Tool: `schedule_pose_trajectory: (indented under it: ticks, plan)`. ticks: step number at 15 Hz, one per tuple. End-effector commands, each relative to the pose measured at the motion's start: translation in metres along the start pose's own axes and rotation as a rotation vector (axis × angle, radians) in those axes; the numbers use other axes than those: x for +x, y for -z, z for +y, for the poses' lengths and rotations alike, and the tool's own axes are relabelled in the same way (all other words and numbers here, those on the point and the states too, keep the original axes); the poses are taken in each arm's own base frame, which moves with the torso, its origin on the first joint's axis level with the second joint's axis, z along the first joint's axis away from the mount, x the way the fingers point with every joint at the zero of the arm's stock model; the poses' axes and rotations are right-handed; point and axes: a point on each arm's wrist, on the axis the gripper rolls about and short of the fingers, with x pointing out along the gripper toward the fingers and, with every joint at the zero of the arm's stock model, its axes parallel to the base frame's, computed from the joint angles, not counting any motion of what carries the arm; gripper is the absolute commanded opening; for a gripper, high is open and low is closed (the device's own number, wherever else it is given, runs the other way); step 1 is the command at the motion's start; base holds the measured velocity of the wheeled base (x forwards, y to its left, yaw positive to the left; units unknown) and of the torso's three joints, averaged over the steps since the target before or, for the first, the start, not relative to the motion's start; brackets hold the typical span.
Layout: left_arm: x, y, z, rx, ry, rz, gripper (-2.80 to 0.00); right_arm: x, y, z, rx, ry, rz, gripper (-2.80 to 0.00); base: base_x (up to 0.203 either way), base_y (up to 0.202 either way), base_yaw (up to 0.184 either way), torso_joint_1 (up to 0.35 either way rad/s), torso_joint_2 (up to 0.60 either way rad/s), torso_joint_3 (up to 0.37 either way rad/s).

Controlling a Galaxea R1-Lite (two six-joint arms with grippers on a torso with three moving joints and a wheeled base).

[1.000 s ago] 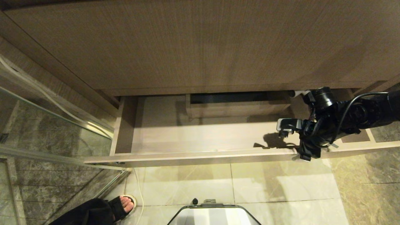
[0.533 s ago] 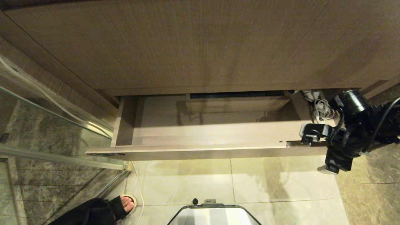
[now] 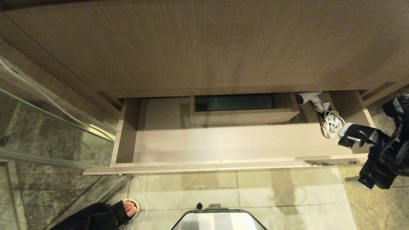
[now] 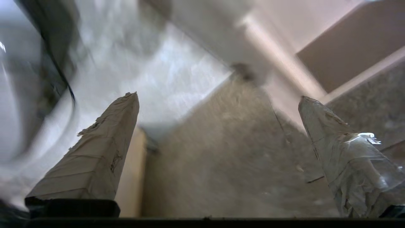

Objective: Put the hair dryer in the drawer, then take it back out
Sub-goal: Pull open the drawer

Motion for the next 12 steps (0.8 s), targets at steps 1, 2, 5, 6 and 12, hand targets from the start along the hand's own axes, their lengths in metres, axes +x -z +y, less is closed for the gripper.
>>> schedule_pose_trajectory:
  ticks: [1,2,5,6,12]
  plan:
    - [0.000,0.000,0.000,0.000,-0.001,0.000,-2.80,-0.023,-0.001,-0.005,0.063,0.034,-0.109,0.00,0.000,0.000,0.000,0.000,0.00,0.000]
    - [0.000,0.001,0.000,0.000,0.001,0.002,-2.80,-0.028,-0.001,-0.008,0.072,0.049,-0.136,0.00,0.000,0.000,0.000,0.000,0.00,0.000]
    - [0.000,0.001,0.000,0.000,0.001,0.002,-2.80,-0.047,0.011,-0.014,0.124,0.102,-0.195,0.00,0.000,0.000,0.000,0.000,0.00,0.000]
    - [0.000,0.000,0.000,0.000,0.001,0.000,-2.80,-0.053,0.017,-0.017,0.139,0.115,-0.204,0.00,0.000,0.000,0.000,0.000,0.00,0.000]
    - [0.000,0.001,0.000,0.000,0.001,0.002,-2.80,-0.053,0.018,-0.044,0.201,0.145,-0.245,-2.80,0.000,0.000,0.000,0.000,0.00,0.000]
